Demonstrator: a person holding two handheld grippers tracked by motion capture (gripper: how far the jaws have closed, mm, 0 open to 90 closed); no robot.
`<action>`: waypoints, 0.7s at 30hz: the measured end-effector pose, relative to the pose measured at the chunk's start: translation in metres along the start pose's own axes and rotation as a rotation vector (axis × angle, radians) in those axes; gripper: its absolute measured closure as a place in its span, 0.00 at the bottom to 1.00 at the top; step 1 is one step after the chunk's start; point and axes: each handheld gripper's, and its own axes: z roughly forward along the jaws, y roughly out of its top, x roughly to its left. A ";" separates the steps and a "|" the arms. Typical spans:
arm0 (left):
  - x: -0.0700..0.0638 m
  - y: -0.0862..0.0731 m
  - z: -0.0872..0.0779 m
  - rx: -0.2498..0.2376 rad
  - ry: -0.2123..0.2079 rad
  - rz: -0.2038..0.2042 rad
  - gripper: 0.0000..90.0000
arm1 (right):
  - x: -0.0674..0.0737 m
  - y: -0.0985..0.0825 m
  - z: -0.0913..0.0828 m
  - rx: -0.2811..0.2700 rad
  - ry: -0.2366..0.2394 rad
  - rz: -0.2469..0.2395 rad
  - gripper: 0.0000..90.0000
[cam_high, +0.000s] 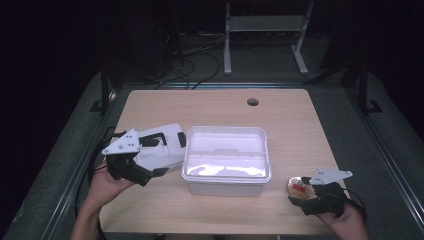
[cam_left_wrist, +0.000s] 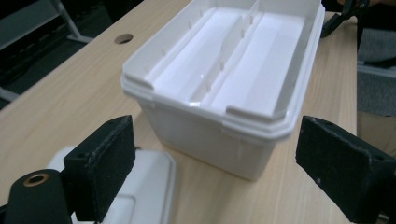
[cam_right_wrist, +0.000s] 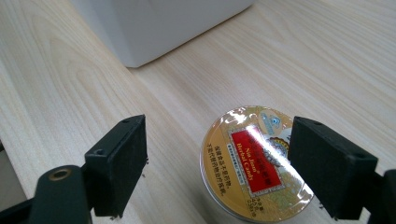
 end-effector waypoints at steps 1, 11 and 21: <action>0.002 0.007 0.004 0.010 -0.012 0.015 0.15 | 0.000 0.001 0.000 0.002 -0.002 0.001 0.21; 0.010 0.077 0.065 0.183 -0.134 0.142 0.22 | 0.000 0.005 -0.002 -0.008 0.005 -0.001 0.21; 0.008 0.112 0.111 0.319 -0.212 0.222 0.34 | 0.000 0.004 -0.006 -0.012 0.004 -0.001 0.21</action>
